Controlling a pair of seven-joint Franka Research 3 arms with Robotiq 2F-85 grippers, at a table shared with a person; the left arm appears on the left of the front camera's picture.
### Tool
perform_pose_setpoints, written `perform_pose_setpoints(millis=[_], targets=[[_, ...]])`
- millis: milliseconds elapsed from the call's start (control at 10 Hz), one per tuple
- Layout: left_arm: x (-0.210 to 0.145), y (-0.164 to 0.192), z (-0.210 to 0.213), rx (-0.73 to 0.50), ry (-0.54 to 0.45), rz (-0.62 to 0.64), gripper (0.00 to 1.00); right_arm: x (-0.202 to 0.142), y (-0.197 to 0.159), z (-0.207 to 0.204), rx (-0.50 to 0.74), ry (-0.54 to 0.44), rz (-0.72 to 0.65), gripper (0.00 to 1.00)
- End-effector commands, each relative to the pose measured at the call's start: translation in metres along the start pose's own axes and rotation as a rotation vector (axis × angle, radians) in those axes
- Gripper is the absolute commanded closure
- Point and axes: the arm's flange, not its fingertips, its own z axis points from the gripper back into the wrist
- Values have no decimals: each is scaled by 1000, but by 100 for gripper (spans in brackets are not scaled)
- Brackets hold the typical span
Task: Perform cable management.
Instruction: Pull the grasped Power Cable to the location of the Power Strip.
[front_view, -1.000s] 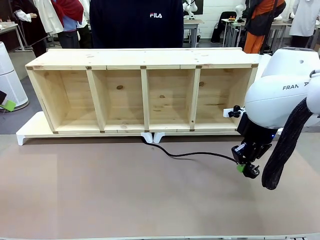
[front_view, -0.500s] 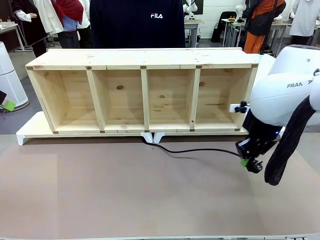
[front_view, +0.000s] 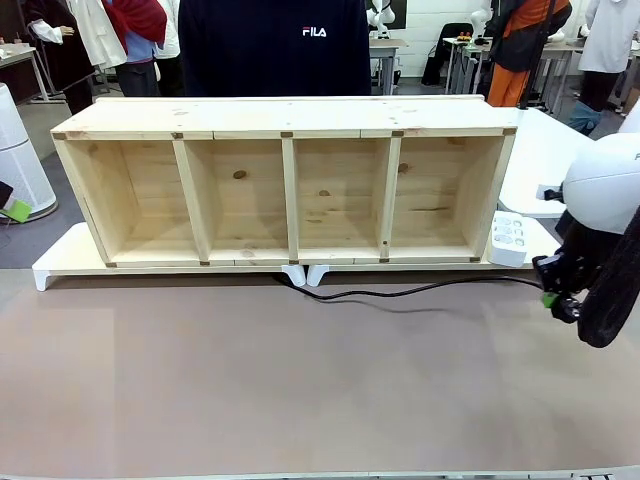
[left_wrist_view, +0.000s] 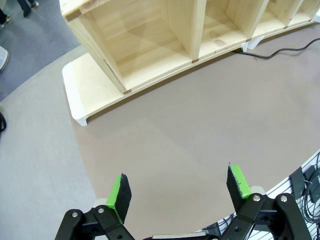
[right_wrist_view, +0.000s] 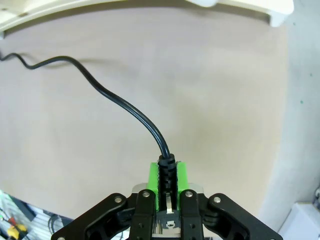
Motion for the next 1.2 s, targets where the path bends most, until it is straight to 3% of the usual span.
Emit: perform_pose_setpoints(millis=[0,500,1100], targets=[[-2,0,1,-5,7,11,0,-13,-7,3,-62,-25,-59,83],[-2,0,1,-5,7,11,0,14,-36,37,-107,-231,-108,83],[-2,0,1,-5,7,11,0,75,-30,65,-75,-399,-9,83]])
